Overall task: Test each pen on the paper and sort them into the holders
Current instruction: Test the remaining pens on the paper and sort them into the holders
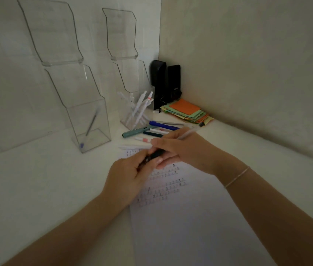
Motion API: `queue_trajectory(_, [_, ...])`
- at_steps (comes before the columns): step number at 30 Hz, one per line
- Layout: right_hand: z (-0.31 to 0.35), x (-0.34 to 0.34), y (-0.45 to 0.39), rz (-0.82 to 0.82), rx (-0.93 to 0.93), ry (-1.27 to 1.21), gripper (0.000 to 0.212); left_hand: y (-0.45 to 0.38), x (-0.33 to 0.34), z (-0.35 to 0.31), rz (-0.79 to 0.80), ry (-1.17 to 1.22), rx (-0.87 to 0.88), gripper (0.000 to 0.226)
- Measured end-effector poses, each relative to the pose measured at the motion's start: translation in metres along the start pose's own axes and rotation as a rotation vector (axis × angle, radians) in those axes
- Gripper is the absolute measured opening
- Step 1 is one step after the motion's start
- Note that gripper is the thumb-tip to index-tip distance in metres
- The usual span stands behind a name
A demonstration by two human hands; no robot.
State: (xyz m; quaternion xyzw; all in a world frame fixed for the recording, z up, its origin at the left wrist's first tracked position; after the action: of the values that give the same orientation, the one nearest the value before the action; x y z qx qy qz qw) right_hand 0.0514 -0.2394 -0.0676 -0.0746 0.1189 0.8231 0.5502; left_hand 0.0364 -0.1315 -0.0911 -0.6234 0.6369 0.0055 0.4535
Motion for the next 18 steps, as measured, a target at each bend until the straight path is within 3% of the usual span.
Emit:
queue_trajectory(2, [0.001,-0.007,0.006,-0.012,-0.006,-0.145,0.025,-0.003,-0.004,0.007,0.005,-0.054,-0.051,0.045])
queue_trajectory(6, [-0.008,-0.039,0.018,-0.227,-0.023,-0.385,0.025,-0.004,-0.007,0.020,0.018,-0.174,-0.150,0.051])
queue_trajectory(11, [-0.038,-0.037,0.029,-0.374,0.007,-0.164,0.028,0.000,0.009,0.020,0.107,-0.272,-0.099,0.032])
queue_trajectory(18, [-0.072,-0.027,0.034,-0.590,0.044,0.077,0.024,0.005,0.028,0.015,0.246,-0.451,0.034,0.043])
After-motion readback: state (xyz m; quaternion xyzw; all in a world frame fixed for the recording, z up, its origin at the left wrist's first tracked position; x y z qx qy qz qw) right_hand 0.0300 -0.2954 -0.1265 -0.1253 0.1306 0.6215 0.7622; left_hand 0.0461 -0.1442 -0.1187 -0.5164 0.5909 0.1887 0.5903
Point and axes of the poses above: each hand's wrist, its own y-axis away from the middle knuckle, its own x-axis out of the palm, z = x × y, the point moved 9 cm from there along -y, towards the middle knuckle, and after that the axes turned 1 degree about y, right-handed, at the moved point
